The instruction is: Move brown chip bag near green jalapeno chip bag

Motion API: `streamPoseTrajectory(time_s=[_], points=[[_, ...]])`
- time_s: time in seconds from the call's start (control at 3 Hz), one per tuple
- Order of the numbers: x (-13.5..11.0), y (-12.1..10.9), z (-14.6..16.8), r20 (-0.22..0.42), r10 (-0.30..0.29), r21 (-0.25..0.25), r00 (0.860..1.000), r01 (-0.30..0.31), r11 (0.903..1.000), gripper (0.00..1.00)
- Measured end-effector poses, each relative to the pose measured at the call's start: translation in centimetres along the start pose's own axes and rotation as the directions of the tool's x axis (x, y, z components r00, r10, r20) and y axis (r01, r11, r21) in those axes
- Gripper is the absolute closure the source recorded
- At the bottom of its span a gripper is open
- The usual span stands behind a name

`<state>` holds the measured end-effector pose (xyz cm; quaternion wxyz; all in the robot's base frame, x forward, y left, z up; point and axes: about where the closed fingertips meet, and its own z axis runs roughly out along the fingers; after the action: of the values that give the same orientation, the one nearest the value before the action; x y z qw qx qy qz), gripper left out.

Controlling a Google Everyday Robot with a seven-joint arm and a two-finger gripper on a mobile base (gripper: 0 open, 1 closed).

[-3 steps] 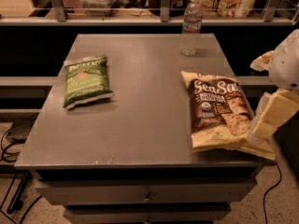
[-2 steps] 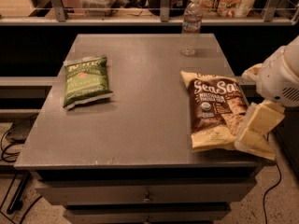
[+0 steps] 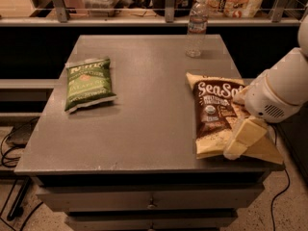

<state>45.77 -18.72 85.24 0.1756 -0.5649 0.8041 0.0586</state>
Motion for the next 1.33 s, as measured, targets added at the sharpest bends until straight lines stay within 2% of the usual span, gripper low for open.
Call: streamPoseTrajectory(time_s=[0.33,0.67,1.0,1.33], points=[[-0.8,-0.4,0.6,-0.001,-0.020,-0.004,1.000,0.020,0.9998,0.41],[-3.4,-0.9,-1.0,0.014,-0.098,0.029,0.995,0.098,0.9948,0.64],[-7.8,-1.0,-3.0,0.048,-0.215,0.047,0.975,0.213,0.9759,0.88],[-13.0,-0.3,-3.9,0.109,-0.330,0.037,0.937,0.328,0.9438,1.00]])
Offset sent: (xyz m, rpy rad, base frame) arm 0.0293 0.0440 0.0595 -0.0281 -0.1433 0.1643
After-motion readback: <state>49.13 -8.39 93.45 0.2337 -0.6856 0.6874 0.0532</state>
